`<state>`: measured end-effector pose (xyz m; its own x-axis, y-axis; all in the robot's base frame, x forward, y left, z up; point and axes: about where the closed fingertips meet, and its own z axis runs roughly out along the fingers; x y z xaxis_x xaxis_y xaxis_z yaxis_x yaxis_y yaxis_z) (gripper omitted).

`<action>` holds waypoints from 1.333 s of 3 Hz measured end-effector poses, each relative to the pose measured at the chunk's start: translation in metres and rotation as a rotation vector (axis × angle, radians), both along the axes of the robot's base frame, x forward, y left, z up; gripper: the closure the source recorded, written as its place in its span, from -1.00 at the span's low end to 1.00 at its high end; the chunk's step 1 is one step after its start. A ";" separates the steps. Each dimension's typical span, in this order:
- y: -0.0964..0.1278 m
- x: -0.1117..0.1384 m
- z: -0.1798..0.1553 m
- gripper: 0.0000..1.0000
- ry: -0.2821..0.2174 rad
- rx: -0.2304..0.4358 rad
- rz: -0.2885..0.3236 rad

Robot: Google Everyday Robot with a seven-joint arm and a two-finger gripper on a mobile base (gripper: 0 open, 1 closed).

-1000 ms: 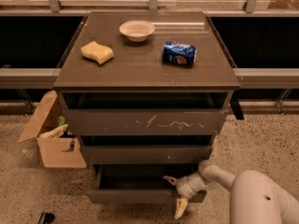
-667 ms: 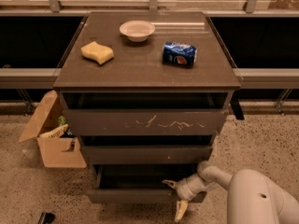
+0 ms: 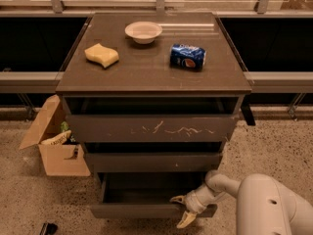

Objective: Open bottom drawer

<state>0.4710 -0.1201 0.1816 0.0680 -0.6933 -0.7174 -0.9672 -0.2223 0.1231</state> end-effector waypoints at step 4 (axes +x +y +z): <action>0.000 -0.017 0.009 0.37 0.029 -0.016 0.011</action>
Offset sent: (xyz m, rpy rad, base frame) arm -0.0192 -0.0030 0.0161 -0.0245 0.0309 0.0108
